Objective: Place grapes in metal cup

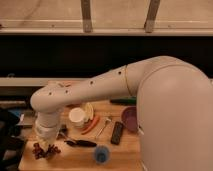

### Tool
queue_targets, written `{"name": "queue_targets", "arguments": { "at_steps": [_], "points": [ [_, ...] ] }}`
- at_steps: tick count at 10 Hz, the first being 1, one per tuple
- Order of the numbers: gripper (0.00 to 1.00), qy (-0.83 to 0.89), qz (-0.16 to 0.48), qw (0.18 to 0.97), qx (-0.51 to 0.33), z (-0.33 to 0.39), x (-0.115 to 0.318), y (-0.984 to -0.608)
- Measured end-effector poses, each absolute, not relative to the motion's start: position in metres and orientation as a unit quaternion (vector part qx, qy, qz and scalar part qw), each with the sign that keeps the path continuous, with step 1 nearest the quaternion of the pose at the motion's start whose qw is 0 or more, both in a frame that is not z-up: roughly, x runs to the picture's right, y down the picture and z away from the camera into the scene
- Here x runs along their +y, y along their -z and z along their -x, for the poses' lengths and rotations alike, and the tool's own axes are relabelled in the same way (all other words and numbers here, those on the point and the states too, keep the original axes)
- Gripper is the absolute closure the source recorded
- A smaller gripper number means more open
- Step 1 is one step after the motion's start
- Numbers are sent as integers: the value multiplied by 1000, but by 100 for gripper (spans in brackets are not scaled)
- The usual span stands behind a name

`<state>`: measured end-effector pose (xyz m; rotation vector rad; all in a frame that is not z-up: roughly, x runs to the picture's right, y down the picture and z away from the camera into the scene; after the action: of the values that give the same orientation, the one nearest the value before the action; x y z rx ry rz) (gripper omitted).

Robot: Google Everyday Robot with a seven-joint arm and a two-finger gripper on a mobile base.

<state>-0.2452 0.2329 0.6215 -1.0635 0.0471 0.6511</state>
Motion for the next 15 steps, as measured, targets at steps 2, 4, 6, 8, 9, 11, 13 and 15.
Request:
{"name": "queue_targets", "arguments": {
  "at_steps": [2, 4, 6, 8, 9, 11, 13, 15],
  "points": [
    [100, -303, 496, 813, 23, 247, 230, -625],
    [97, -301, 495, 815, 24, 247, 226, -628],
    [78, -295, 494, 818, 20, 251, 223, -630],
    [59, -291, 493, 820, 16, 255, 219, -633],
    [49, -288, 494, 821, 14, 258, 218, -635],
    [29, -286, 493, 822, 12, 260, 215, -639],
    [22, -285, 490, 824, 10, 260, 210, -642],
    [22, -286, 489, 824, 8, 260, 209, -642]
  ]
}}
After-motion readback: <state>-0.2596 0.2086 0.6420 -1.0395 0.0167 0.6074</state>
